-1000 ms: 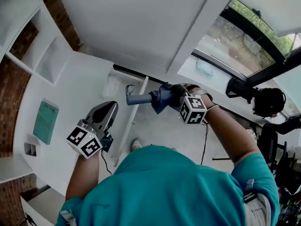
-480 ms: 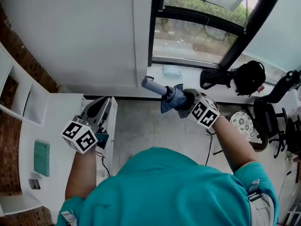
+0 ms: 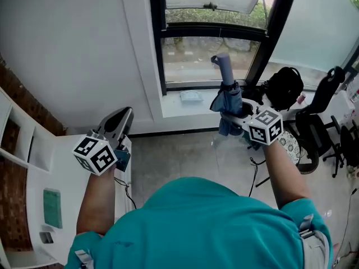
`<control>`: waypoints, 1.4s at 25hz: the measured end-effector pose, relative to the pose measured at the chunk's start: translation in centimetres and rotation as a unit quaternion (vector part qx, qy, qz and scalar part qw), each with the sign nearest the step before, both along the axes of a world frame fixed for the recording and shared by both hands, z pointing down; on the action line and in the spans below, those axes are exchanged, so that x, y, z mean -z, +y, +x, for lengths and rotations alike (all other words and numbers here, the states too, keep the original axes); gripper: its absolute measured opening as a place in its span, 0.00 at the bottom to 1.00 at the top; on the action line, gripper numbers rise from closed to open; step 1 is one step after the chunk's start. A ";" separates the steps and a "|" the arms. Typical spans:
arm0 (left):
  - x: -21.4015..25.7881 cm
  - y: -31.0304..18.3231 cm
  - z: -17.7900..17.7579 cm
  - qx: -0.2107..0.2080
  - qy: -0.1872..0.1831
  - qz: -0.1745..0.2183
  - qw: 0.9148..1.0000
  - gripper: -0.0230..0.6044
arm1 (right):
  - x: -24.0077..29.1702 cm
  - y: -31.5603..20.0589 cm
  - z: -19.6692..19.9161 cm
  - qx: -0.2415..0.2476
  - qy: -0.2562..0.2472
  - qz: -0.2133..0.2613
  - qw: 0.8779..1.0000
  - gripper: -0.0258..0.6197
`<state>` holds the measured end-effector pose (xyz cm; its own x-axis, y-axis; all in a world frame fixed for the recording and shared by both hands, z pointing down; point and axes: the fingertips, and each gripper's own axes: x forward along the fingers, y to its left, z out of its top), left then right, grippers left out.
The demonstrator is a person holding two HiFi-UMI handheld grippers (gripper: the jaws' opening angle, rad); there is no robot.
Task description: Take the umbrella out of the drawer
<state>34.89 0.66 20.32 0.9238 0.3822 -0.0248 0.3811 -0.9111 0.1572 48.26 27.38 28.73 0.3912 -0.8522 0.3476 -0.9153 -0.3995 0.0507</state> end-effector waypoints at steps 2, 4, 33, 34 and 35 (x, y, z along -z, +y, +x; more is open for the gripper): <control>0.8 0.4 0.4 0.000 0.002 0.010 1.000 0.06 | 2.1 1.0 0.6 -0.018 -0.007 0.035 0.999 0.46; 1.6 0.6 0.6 0.002 0.004 0.018 1.000 0.06 | 4.0 1.8 1.0 -0.032 -0.010 0.066 0.997 0.46; 4.4 0.2 0.5 0.018 0.014 0.042 0.999 0.06 | 11.8 3.2 2.3 -0.059 0.006 0.174 0.983 0.46; 4.4 0.2 0.5 0.018 0.015 0.042 0.999 0.06 | 11.9 3.2 2.3 -0.060 0.006 0.174 0.983 0.46; 4.4 0.2 0.5 0.017 0.015 0.042 0.999 0.06 | 11.9 3.2 2.3 -0.060 0.007 0.175 0.983 0.46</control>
